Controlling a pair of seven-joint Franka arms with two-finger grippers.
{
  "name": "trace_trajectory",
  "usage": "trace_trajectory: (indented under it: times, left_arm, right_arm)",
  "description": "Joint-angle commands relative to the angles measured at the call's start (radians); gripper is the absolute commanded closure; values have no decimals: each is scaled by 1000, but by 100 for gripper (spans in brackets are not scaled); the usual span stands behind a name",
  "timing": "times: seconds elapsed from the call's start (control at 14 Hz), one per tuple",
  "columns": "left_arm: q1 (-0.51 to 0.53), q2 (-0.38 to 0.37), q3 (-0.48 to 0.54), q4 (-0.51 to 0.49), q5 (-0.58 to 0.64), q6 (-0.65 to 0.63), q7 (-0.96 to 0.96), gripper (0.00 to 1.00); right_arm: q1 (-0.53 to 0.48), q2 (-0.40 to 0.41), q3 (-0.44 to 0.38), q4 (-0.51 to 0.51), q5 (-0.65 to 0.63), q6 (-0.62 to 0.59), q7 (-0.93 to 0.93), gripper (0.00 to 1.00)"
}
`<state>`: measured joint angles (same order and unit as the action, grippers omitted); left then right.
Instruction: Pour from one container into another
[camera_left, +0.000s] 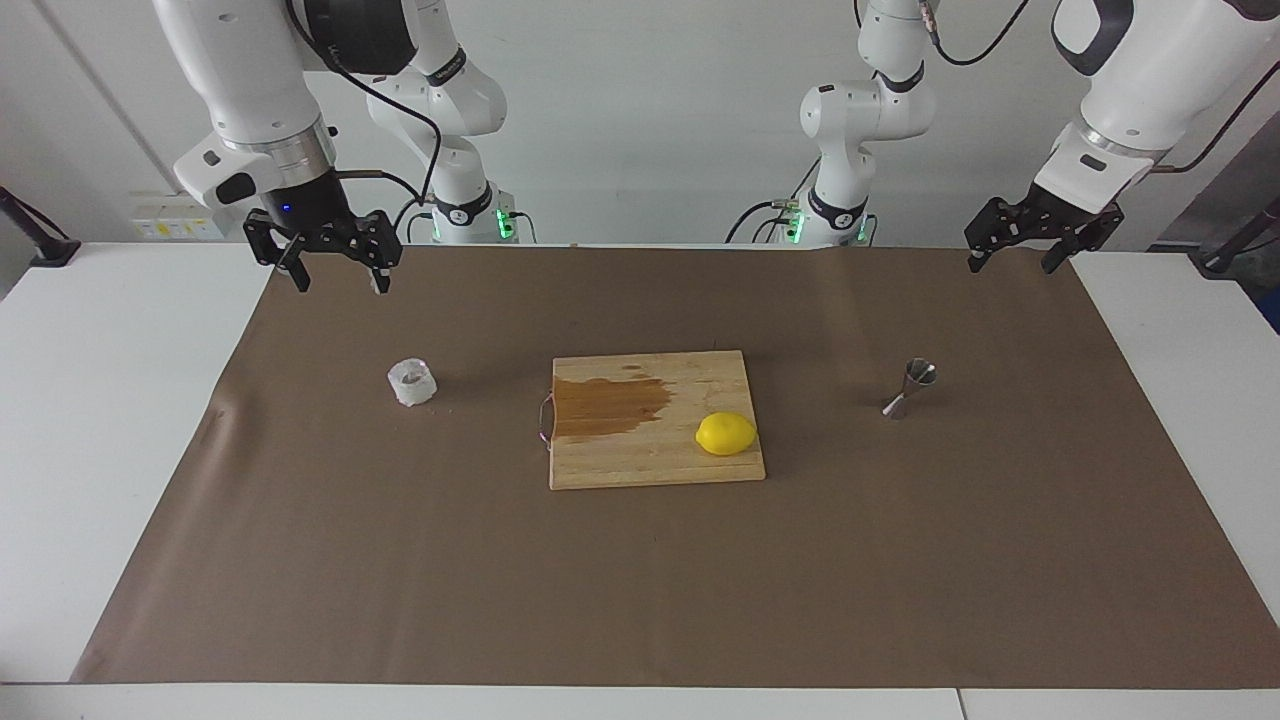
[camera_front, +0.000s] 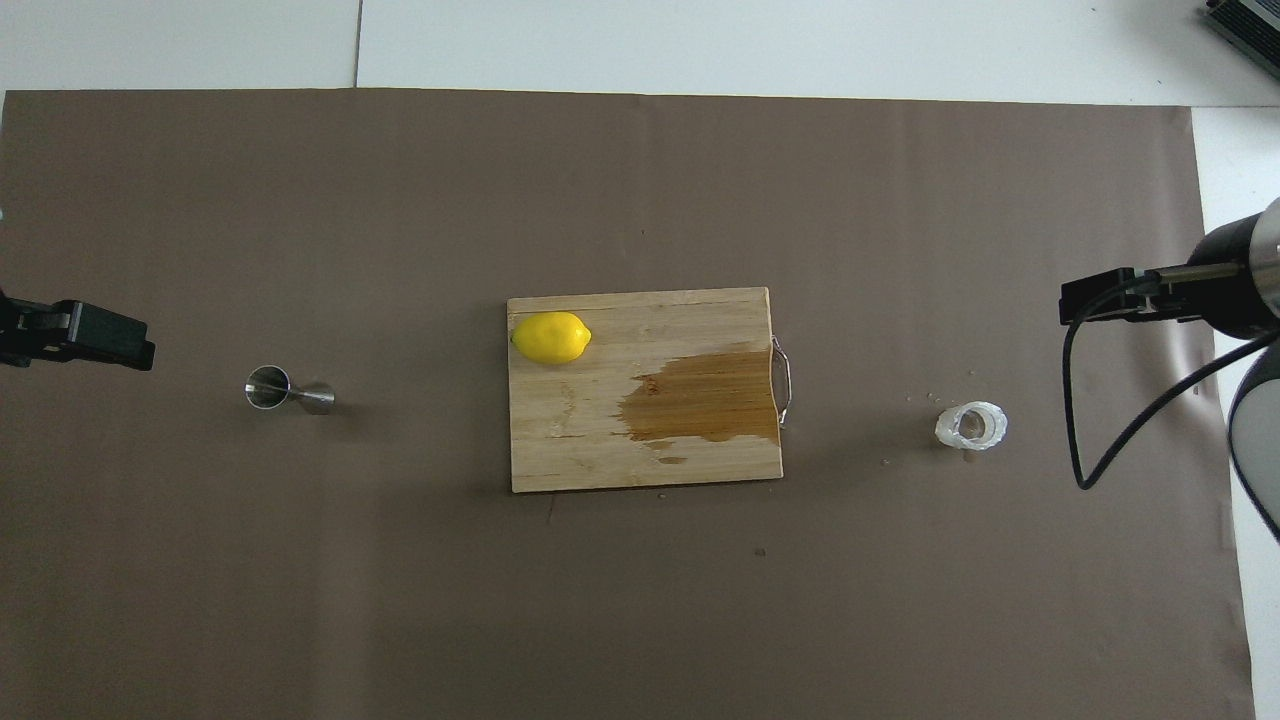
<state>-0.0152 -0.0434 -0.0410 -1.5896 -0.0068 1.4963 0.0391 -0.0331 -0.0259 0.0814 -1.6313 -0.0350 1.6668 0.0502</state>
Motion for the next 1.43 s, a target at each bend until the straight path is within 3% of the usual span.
trace_trajectory:
  times: [0.0, 1.36]
  left_arm:
    - [-14, -15, 10, -3, -16, -18, 18, 0]
    - [-9, -29, 16, -27, -15, -13, 16, 0]
  right_arm:
    - [-14, -19, 6, -19, 20, -7, -23, 0]
    - [-14, -19, 6, -19, 20, -7, -23, 0]
